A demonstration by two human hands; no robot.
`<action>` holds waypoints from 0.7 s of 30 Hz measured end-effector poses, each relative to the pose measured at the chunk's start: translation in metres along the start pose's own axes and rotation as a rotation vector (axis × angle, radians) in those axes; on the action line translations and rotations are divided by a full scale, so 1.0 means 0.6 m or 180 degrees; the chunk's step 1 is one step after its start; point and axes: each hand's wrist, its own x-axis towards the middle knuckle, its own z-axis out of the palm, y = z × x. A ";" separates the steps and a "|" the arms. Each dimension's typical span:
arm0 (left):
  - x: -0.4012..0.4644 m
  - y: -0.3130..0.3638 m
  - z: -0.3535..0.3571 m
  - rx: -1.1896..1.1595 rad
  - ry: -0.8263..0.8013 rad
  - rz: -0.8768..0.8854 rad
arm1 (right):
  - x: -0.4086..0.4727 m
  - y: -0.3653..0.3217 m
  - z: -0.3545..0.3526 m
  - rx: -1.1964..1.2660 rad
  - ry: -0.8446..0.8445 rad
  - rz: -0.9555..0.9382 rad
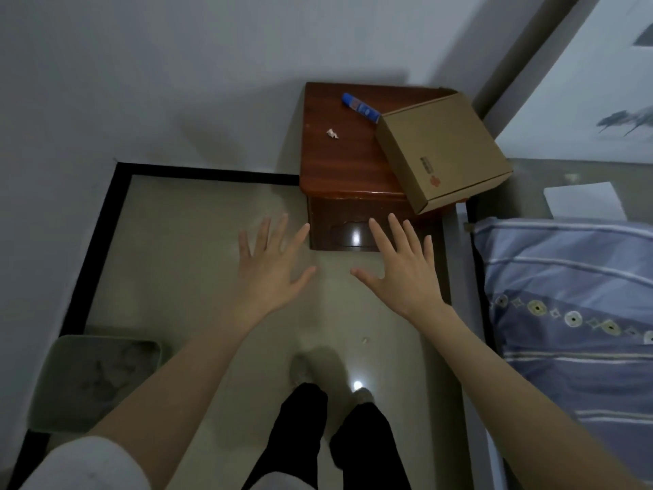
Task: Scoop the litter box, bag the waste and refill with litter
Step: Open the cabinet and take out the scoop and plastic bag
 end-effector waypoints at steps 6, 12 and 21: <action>0.108 -0.002 0.114 -0.0233 -0.0327 -0.0227 | 0.141 0.043 0.076 -0.0126 0.0049 -0.0317; 0.205 -0.007 0.297 -0.0617 -0.0142 -0.0561 | 0.269 0.095 0.203 -0.0320 0.0600 -0.0661; 0.362 -0.056 0.516 -0.1782 0.0776 -0.0482 | 0.427 0.156 0.350 -0.0777 0.2196 -0.0874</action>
